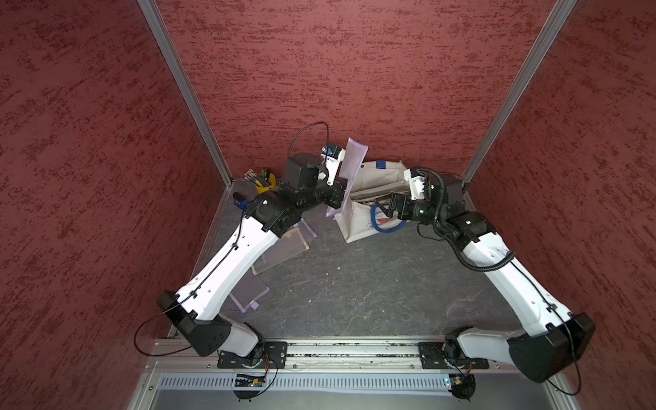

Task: Put the pencil pouch into the canvas bag
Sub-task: Place the pencil pouch in the canvas bag.

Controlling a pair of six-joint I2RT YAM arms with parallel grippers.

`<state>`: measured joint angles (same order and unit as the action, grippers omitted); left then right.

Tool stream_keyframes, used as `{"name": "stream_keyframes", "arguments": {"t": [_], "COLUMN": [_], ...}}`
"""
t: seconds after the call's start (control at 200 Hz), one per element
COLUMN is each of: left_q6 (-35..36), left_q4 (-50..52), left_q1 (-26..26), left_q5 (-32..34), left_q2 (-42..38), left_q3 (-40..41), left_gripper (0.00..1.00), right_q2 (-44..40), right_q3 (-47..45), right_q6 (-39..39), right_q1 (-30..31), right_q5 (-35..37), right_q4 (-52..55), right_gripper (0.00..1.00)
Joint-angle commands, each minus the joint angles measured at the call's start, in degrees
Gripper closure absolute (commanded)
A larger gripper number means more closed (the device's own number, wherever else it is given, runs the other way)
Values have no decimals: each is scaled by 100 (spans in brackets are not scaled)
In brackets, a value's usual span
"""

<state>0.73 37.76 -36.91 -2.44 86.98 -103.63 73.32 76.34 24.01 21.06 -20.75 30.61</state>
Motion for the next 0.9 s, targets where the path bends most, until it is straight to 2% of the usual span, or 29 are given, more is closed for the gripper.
{"name": "stream_keyframes", "arguments": {"t": [0.0,0.155,0.341,0.536,0.646,0.797,0.892], "left_q6": [964,1591,2420,2863,3187,3188,3364], "left_q4": [-151,-523,-1309,-1216,-1140,-835,-756], "left_q1": [-84,-174,-181,-120,-141,50,69], "left_q5": [195,471,440,283,473,476,488], "left_q2": [618,1603,2444,3464,3993,4515,4561], "left_q3": [-701,-1659,-2151,-3027,-3351,-3651,-3444], "left_gripper": [100,100,100,100,100,100,100], "right_q2": [-204,-485,-837,-1187,-1283,-1294,-1269], "right_q3": [15,-70,-119,-197,-258,-304,-303], "right_q6": [-23,-74,-168,-230,-272,-300,-335], "right_q1": [-105,-181,-258,-322,-353,-358,-363], "right_q5": [212,343,481,625,621,542,528], "right_q4": [510,851,1431,1851,1972,1977,1968], "right_gripper": [2,2,2,2,2,2,2]}}
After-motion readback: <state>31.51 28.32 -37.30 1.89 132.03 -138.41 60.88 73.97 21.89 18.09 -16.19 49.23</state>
